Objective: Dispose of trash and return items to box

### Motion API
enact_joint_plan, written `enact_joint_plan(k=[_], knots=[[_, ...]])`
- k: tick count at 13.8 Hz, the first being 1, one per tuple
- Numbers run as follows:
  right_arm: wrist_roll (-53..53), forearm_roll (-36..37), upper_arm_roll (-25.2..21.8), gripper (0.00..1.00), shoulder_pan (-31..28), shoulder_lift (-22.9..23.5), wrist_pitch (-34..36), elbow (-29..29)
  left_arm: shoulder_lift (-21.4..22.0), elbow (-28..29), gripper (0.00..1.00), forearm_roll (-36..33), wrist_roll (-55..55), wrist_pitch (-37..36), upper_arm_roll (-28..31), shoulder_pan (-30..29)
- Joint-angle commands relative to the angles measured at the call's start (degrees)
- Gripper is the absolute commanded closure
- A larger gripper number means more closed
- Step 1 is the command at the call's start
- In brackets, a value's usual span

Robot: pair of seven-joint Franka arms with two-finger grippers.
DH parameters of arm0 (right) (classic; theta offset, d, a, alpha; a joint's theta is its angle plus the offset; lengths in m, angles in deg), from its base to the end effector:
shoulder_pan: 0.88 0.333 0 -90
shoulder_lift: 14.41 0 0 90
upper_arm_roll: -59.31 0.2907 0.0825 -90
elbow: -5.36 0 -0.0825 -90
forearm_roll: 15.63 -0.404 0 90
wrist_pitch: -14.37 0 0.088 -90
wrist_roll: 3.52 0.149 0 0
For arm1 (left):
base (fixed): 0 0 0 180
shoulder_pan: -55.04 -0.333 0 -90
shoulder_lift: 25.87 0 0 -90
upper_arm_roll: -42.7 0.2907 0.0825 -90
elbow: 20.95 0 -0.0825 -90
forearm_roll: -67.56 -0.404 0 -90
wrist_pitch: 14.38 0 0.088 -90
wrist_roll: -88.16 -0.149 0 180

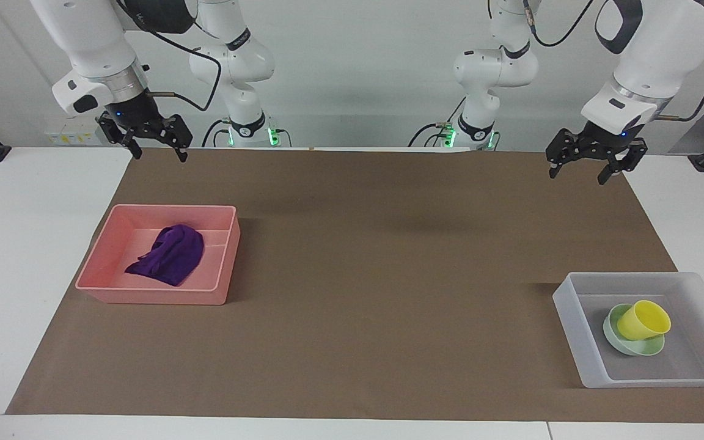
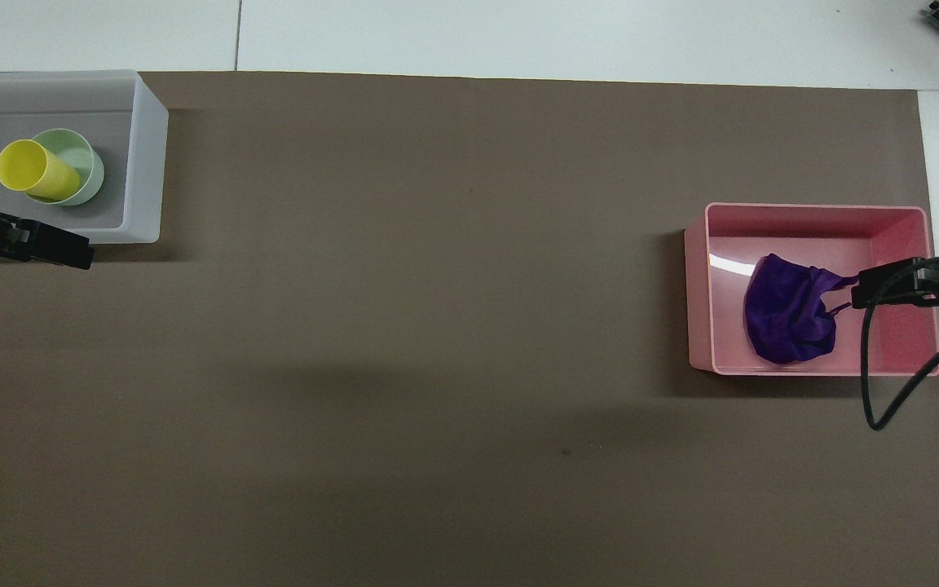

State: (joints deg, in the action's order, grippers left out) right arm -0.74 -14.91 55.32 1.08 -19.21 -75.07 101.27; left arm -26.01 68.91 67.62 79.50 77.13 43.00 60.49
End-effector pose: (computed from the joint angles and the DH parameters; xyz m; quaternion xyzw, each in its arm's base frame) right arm 0.5466 -0.0224 0.5526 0.9990 -0.0418 -0.0147 0.0035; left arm 0.5768 -0.0521 0.5594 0.9927 -0.1202 0.0132 0.0001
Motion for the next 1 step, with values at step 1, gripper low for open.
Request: enact_joint_plan(k=[1], knots=[[0.64, -1.16, 0.13, 0.00, -0.20, -0.47, -0.11, 0.06, 1.38, 1.27, 0.00, -1.12, 0.49, -0.63, -0.21, -0.27]])
